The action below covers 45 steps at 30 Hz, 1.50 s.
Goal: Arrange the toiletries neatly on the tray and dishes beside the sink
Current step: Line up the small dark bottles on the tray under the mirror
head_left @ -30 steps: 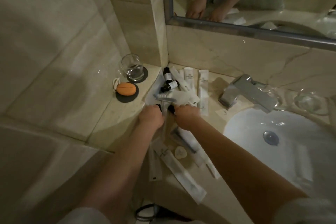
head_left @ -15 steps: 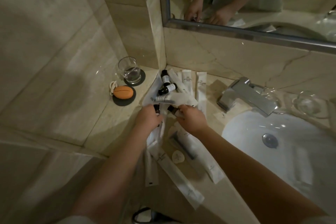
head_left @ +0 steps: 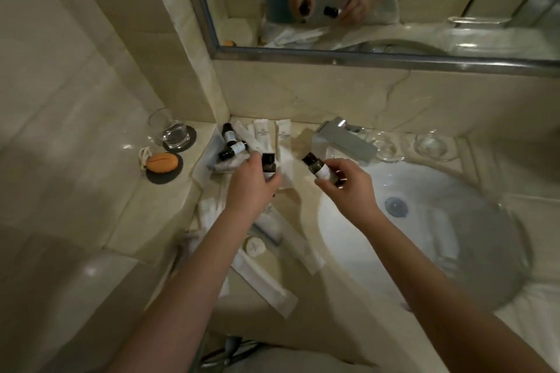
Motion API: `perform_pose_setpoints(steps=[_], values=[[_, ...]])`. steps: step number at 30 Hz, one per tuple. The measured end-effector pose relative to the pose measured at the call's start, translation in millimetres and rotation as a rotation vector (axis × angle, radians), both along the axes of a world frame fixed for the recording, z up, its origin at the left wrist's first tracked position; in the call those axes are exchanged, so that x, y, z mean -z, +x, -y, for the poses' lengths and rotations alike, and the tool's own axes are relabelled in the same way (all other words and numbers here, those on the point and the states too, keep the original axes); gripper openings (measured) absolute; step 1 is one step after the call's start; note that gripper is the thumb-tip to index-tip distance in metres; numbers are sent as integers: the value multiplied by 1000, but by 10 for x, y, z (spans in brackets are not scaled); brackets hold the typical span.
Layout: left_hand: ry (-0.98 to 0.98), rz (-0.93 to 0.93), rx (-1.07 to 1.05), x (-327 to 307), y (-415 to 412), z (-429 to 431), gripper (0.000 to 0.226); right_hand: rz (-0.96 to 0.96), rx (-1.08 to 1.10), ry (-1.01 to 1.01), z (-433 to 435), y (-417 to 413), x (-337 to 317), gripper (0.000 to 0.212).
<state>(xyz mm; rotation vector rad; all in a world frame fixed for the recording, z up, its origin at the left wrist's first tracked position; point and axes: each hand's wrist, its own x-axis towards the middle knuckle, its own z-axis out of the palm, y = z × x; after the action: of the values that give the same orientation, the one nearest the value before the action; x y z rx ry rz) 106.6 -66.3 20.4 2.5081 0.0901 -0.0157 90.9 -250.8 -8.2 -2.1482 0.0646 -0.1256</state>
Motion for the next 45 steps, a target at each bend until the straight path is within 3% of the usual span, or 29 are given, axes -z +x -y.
perform_pose_setpoints(steps=[9, 17, 26, 35, 45], values=[[87, 62, 253, -178, -56, 1351, 32, -38, 245, 113, 1253, -404, -122, 18], [113, 99, 430, -170, 60, 2655, 33, -41, 396, 71, 2453, -612, -154, 29], [42, -24, 531, -22, 356, 3793, 29, -96, 514, 98, 3449, -386, 42, 30], [69, -57, 496, 161, 727, 4323, 33, -170, 562, 172, 4059, 98, 198, 38], [123, -28, 465, 167, 983, 4407, 35, -111, 585, 97, 4286, 580, 403, 24]])
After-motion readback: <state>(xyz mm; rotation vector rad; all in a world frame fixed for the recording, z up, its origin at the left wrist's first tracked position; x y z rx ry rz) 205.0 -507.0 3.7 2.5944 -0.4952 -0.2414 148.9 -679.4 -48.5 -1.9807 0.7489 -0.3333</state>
